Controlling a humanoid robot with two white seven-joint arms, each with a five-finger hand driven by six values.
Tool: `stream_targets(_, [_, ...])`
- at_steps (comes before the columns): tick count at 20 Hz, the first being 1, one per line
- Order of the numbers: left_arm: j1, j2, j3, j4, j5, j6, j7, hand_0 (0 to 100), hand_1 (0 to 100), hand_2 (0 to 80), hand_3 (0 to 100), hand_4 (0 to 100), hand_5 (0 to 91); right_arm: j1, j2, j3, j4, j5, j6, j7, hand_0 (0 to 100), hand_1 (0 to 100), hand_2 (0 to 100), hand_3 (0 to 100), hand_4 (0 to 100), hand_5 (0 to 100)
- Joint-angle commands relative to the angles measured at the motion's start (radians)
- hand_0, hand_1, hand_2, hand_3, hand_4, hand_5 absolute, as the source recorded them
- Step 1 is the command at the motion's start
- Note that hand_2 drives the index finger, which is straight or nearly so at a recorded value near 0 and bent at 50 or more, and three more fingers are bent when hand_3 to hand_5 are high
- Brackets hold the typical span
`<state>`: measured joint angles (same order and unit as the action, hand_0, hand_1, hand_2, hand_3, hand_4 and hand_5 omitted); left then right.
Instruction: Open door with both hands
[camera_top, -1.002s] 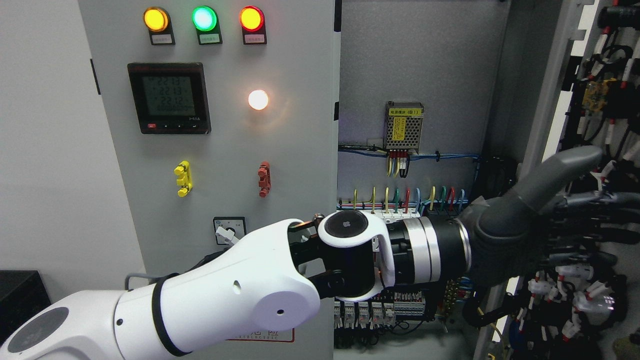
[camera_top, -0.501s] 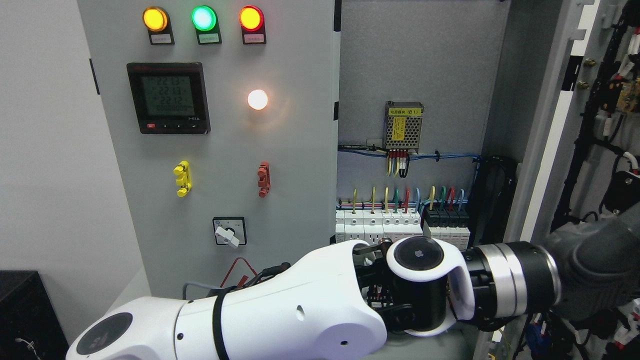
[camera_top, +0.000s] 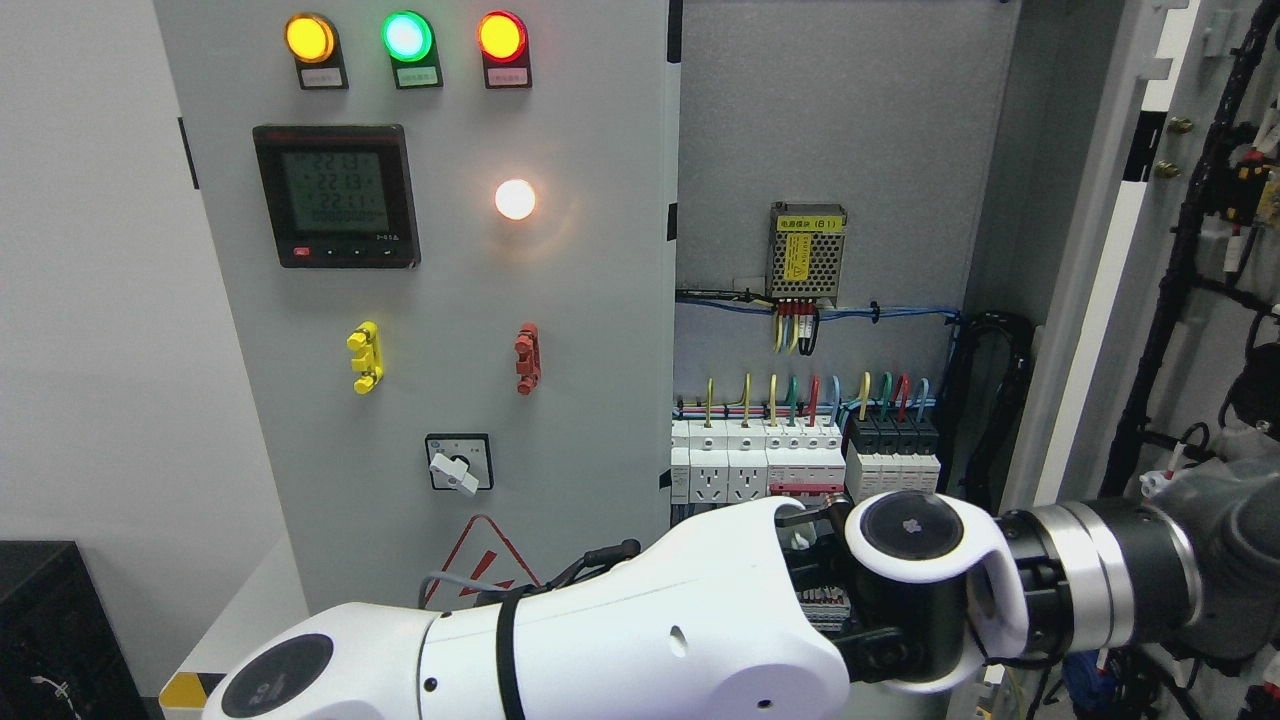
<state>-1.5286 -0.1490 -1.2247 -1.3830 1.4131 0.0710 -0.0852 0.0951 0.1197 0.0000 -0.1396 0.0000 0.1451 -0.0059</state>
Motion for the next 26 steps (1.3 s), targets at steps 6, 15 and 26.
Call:
stream_targets(6, [0.007, 0.093, 0.001, -0.017, 0.004, 0.001, -0.034, 0, 0, 0.0, 0, 0, 0.0, 0.000, 0.000, 0.028, 0.000, 0.032, 0.001, 0.000, 0, 0, 0, 0, 0, 0])
stream_targets(15, [0.426, 0.750, -0.048, -0.430, -0.044, 0.012, -0.163, 0, 0, 0.0, 0, 0, 0.0, 0.000, 0.000, 0.028, 0.000, 0.032, 0.001, 0.000, 0, 0, 0, 0, 0, 0])
stream_targets(26, [1.635, 0.918, 0.377, -0.109, -0.718, -0.004, -0.212, 0, 0, 0.0, 0, 0, 0.0, 0.000, 0.000, 0.028, 0.000, 0.032, 0.001, 0.000, 0, 0, 0, 0, 0, 0])
